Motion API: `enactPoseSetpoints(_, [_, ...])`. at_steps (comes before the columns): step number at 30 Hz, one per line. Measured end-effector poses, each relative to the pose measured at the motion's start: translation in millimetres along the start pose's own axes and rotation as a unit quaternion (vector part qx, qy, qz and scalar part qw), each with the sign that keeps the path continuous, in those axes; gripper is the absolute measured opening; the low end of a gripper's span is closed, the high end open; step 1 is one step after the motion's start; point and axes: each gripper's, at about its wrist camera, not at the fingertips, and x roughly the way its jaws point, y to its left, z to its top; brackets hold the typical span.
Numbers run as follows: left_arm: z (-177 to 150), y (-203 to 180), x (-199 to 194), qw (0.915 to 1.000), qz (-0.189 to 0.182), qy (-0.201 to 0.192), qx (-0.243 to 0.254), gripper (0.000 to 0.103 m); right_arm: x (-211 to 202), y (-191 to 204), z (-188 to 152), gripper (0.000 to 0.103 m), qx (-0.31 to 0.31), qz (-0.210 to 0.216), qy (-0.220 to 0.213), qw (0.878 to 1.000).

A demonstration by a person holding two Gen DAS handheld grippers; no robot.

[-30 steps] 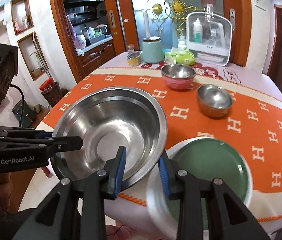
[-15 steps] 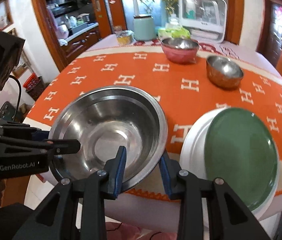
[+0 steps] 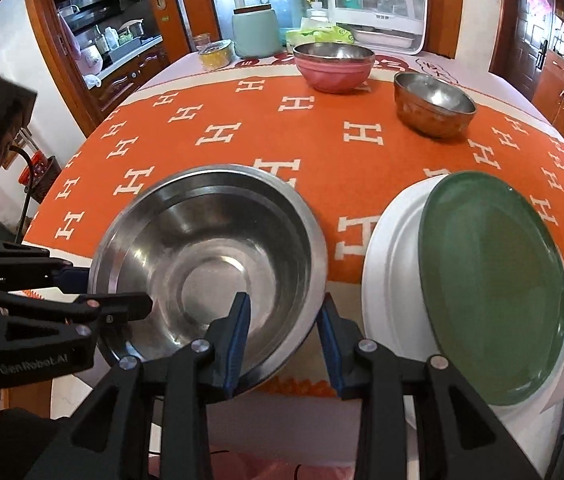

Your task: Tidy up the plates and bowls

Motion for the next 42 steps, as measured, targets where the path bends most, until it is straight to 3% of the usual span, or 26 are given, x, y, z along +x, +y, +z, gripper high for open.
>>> enactPoseSetpoints(5, [-2, 2, -7, 0.9998, 0.009, -0.016, 0.001, 0.035, -5, -3, 2, 0.042, 0.0, -0.003, 0.004, 1.0])
enactPoseSetpoints(7, [-3, 3, -9, 0.9997, 0.017, -0.017, -0.002, 0.047, -7, -4, 3, 0.042, 0.0, -0.003, 0.007, 1.0])
enactPoseSetpoints(16, [-16, 12, -22, 0.9983, 0.035, -0.034, -0.031, 0.059, -18, 0, 6, 0.042, -0.027, -0.005, 0.014, 1.0])
enactPoseSetpoints(18, [-19, 13, -28, 0.9977, 0.035, -0.041, -0.04, 0.059, -21, 2, 7, 0.044, -0.036, -0.006, 0.018, 0.999])
enactPoseSetpoints(23, [-22, 13, -42, 0.996, 0.034, -0.058, -0.058, 0.063, -35, 3, 11, 0.061, -0.053, -0.01, 0.011, 0.998])
enactPoseSetpoints(33, [-20, 1, -87, 0.9921, 0.041, -0.097, -0.069, 0.069, -70, -15, 28, 0.062, -0.055, -0.008, -0.014, 0.998])
enactPoseSetpoints(42, [9, -26, -126, 0.9872, 0.056, -0.127, -0.079, 0.071, -95, -54, 54, 0.062, -0.05, -0.001, -0.024, 0.998])
